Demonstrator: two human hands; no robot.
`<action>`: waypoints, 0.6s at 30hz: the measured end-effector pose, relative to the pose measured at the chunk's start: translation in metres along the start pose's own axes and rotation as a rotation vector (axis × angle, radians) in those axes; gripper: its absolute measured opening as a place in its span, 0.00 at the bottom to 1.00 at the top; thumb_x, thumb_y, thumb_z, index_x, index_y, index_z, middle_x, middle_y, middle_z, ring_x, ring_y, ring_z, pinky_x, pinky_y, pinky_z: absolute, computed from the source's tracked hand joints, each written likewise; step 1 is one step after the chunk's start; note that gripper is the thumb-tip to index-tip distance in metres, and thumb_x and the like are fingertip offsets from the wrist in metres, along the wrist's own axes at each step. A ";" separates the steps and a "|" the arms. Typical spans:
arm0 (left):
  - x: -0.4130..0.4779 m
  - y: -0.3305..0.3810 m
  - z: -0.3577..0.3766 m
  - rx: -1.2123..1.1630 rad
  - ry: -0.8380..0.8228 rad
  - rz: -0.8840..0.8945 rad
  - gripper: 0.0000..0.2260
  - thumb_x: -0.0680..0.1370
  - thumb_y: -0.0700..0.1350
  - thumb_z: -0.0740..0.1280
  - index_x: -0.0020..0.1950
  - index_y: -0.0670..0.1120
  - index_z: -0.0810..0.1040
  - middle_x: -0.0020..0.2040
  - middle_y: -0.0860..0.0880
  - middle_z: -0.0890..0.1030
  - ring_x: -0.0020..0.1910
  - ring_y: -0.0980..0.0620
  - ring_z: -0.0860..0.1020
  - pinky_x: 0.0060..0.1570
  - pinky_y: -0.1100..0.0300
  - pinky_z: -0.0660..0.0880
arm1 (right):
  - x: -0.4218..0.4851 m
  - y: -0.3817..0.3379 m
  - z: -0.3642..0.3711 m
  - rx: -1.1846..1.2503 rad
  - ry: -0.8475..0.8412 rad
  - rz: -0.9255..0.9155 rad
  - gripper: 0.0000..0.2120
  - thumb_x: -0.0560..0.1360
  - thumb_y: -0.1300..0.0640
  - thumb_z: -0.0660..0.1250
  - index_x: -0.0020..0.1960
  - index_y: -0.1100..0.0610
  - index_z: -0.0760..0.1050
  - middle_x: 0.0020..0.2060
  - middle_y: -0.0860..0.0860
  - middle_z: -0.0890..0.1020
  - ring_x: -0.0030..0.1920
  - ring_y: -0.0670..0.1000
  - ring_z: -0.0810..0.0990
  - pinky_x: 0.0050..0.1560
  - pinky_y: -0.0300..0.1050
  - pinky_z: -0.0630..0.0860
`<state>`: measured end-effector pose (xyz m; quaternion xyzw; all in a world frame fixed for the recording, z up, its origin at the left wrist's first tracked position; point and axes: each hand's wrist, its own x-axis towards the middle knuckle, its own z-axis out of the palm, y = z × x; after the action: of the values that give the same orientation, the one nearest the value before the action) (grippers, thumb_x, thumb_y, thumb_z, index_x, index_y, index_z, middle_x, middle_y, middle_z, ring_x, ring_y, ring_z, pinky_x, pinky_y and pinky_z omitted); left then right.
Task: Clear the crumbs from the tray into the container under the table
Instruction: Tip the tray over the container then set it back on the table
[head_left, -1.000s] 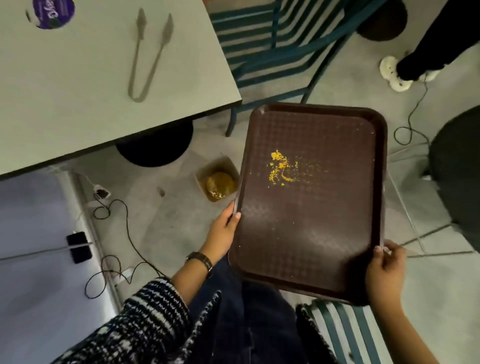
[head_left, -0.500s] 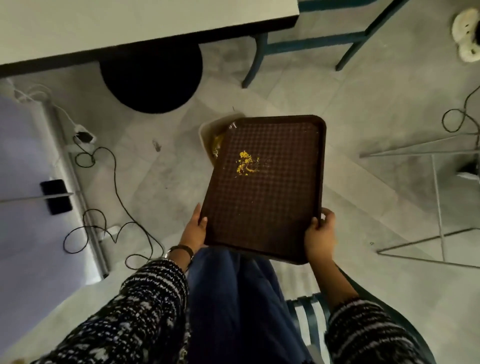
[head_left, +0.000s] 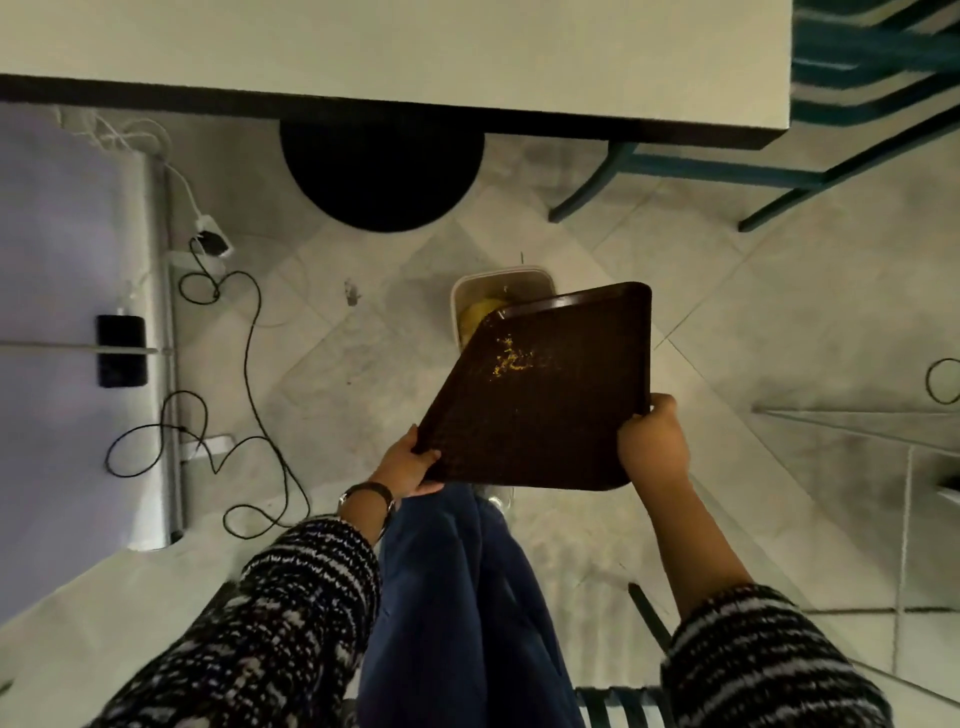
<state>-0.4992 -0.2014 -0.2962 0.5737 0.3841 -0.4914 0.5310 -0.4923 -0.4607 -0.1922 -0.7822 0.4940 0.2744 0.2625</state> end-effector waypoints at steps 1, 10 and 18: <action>0.000 0.001 0.002 -0.013 -0.003 -0.011 0.21 0.79 0.34 0.60 0.70 0.47 0.64 0.66 0.44 0.68 0.62 0.40 0.71 0.49 0.51 0.77 | 0.002 -0.007 -0.004 -0.031 -0.019 -0.002 0.17 0.78 0.60 0.52 0.67 0.58 0.61 0.54 0.61 0.78 0.50 0.62 0.78 0.47 0.53 0.73; -0.011 -0.003 0.017 -0.124 0.073 0.052 0.18 0.79 0.36 0.60 0.68 0.48 0.68 0.60 0.41 0.73 0.51 0.47 0.76 0.37 0.61 0.75 | -0.013 -0.031 -0.027 -0.037 0.046 -0.153 0.22 0.76 0.65 0.53 0.70 0.58 0.63 0.55 0.58 0.79 0.45 0.58 0.77 0.39 0.44 0.69; 0.008 -0.012 0.031 -0.148 0.190 -0.122 0.18 0.80 0.33 0.52 0.67 0.41 0.70 0.56 0.38 0.73 0.37 0.45 0.72 0.47 0.53 0.69 | 0.002 -0.053 -0.007 -0.138 -0.066 -0.118 0.20 0.74 0.66 0.55 0.67 0.60 0.64 0.55 0.60 0.78 0.52 0.62 0.78 0.42 0.50 0.73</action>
<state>-0.5135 -0.2308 -0.3054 0.5525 0.5020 -0.4365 0.5021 -0.4417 -0.4467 -0.1811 -0.8166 0.4179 0.3177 0.2397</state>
